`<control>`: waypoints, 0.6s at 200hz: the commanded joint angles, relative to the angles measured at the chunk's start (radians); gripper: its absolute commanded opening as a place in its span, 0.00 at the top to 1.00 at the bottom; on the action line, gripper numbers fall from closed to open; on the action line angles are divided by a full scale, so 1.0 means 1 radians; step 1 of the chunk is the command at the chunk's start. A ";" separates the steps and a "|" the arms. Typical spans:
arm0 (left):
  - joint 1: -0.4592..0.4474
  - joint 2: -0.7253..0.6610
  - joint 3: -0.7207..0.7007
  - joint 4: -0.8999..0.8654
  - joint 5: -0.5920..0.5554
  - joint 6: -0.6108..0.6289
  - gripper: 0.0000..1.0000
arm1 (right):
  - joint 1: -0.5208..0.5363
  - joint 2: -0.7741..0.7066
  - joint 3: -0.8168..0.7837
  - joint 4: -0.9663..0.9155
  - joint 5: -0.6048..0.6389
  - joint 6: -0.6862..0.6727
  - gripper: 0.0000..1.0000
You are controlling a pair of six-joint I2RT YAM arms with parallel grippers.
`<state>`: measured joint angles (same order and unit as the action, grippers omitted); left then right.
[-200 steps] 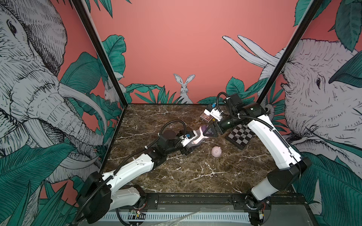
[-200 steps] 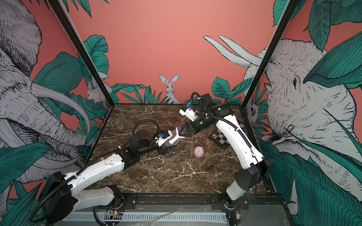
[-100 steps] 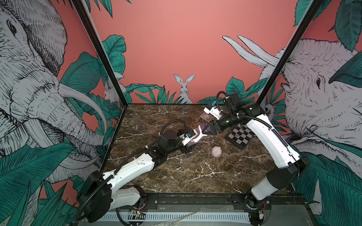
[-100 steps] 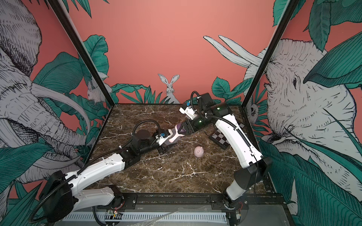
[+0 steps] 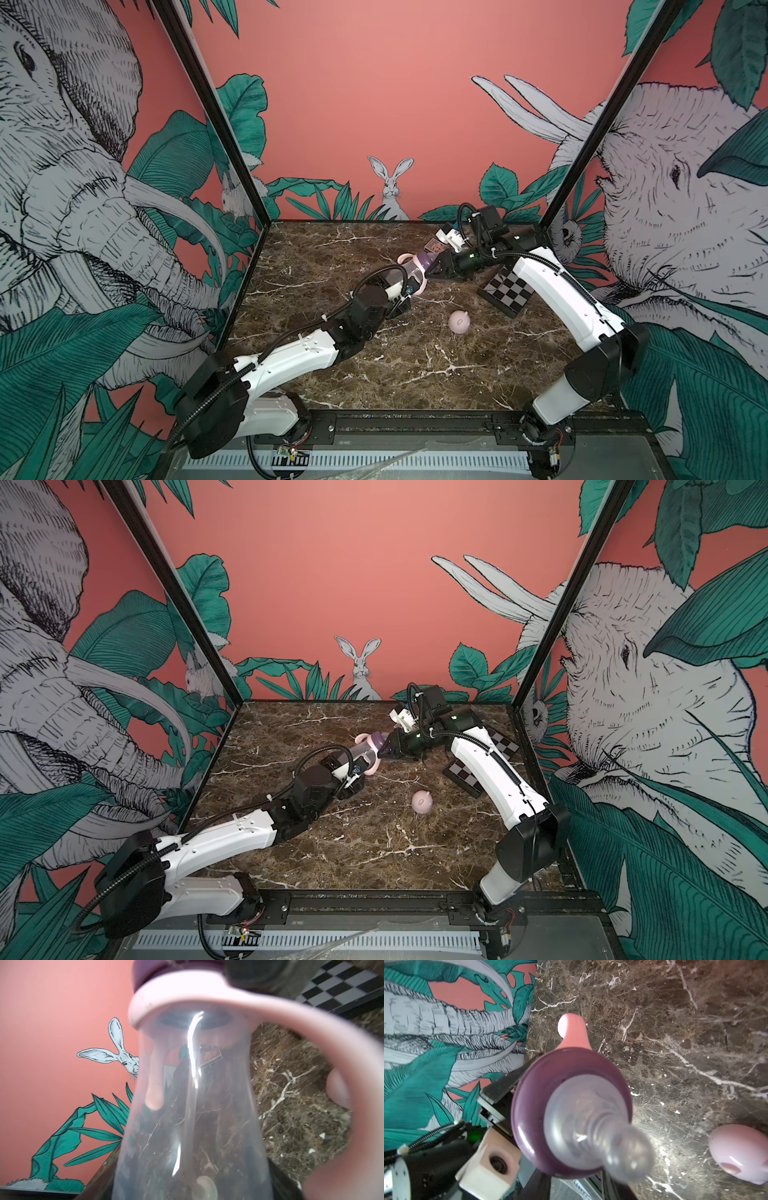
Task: Assemble the baby bottles
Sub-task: Screw the nipple onto the baby bottle.
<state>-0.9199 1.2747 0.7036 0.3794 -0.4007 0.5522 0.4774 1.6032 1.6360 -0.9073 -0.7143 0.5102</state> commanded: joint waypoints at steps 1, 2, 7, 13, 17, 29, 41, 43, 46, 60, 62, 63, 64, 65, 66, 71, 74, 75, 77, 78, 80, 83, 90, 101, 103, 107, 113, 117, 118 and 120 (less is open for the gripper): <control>-0.062 0.005 -0.010 0.152 0.033 0.098 0.86 | 0.027 -0.029 -0.011 0.225 -0.047 0.106 0.61; -0.062 0.005 -0.012 0.154 0.033 0.098 0.86 | 0.027 -0.029 -0.010 0.223 -0.048 0.105 0.60; -0.062 0.002 -0.017 0.161 0.025 0.091 0.86 | 0.027 -0.028 -0.004 0.212 -0.052 0.097 0.54; -0.062 -0.002 -0.021 0.169 0.020 0.083 0.86 | 0.027 -0.028 0.004 0.194 -0.050 0.081 0.47; -0.060 -0.005 -0.022 0.172 0.019 0.081 0.86 | 0.027 -0.029 0.009 0.181 -0.048 0.071 0.45; -0.059 -0.012 -0.025 0.173 0.015 0.078 0.86 | 0.026 -0.037 0.026 0.142 -0.034 0.038 0.44; -0.054 -0.019 -0.028 0.164 0.022 0.071 0.88 | 0.026 -0.043 0.050 0.106 -0.035 0.011 0.41; -0.052 -0.021 -0.028 0.163 0.024 0.069 0.88 | 0.026 -0.043 0.053 0.102 -0.036 0.007 0.41; -0.050 -0.023 -0.030 0.160 0.027 0.064 0.89 | 0.026 -0.044 0.057 0.098 -0.037 0.001 0.41; -0.034 -0.029 -0.038 0.161 0.052 0.038 0.90 | 0.026 -0.047 0.068 0.091 -0.061 -0.014 0.40; -0.032 -0.028 -0.039 0.161 0.054 0.035 0.90 | 0.026 -0.046 0.072 0.088 -0.062 -0.017 0.40; -0.031 -0.029 -0.039 0.161 0.056 0.034 0.90 | 0.026 -0.045 0.074 0.086 -0.062 -0.017 0.39; -0.030 -0.029 -0.039 0.161 0.056 0.033 0.90 | 0.026 -0.045 0.075 0.084 -0.061 -0.017 0.39; -0.029 -0.029 -0.039 0.161 0.058 0.032 0.90 | 0.026 -0.045 0.077 0.081 -0.061 -0.018 0.39; -0.028 -0.029 -0.039 0.161 0.059 0.031 0.90 | 0.026 -0.045 0.080 0.079 -0.060 -0.019 0.39; -0.023 -0.028 -0.040 0.161 0.063 0.024 0.91 | 0.026 -0.043 0.088 0.070 -0.056 -0.025 0.39; -0.021 -0.026 -0.039 0.159 0.065 0.020 0.91 | 0.026 -0.044 0.091 0.069 -0.057 -0.026 0.39; -0.020 -0.026 -0.039 0.158 0.066 0.019 0.91 | 0.026 -0.043 0.092 0.068 -0.058 -0.026 0.39; -0.017 -0.026 -0.039 0.158 0.068 0.017 0.92 | 0.026 -0.044 0.095 0.068 -0.060 -0.028 0.39; -0.016 -0.026 -0.039 0.157 0.070 0.015 0.92 | 0.026 -0.044 0.096 0.068 -0.061 -0.029 0.39; -0.015 -0.026 -0.038 0.155 0.071 0.013 0.93 | 0.026 -0.045 0.098 0.067 -0.063 -0.030 0.39; -0.012 -0.025 -0.038 0.153 0.073 0.010 0.93 | 0.026 -0.046 0.102 0.068 -0.065 -0.031 0.38; -0.006 -0.023 -0.039 0.156 0.077 0.001 0.94 | 0.026 -0.050 0.106 0.068 -0.059 -0.032 0.38; 0.001 -0.024 -0.048 0.170 0.085 -0.004 0.94 | 0.023 -0.051 0.114 0.066 -0.068 -0.039 0.37; 0.002 -0.024 -0.048 0.173 0.086 -0.006 0.94 | 0.023 -0.051 0.116 0.064 -0.070 -0.040 0.37; 0.005 -0.025 -0.051 0.177 0.086 -0.010 0.94 | 0.023 -0.051 0.122 0.059 -0.070 -0.041 0.37; 0.010 -0.025 -0.052 0.177 0.088 -0.017 0.94 | 0.021 -0.052 0.129 0.051 -0.066 -0.046 0.36; 0.014 -0.026 -0.053 0.175 0.092 -0.022 0.94 | 0.020 -0.053 0.133 0.046 -0.066 -0.051 0.36; 0.015 -0.026 -0.052 0.175 0.092 -0.022 0.94 | 0.021 -0.053 0.135 0.046 -0.066 -0.053 0.35; 0.017 -0.027 -0.053 0.174 0.095 -0.026 0.94 | 0.020 -0.054 0.136 0.043 -0.066 -0.057 0.35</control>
<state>-0.9241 1.2884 0.6647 0.4786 -0.3367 0.5621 0.4976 1.5810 1.7332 -0.8429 -0.7609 0.4957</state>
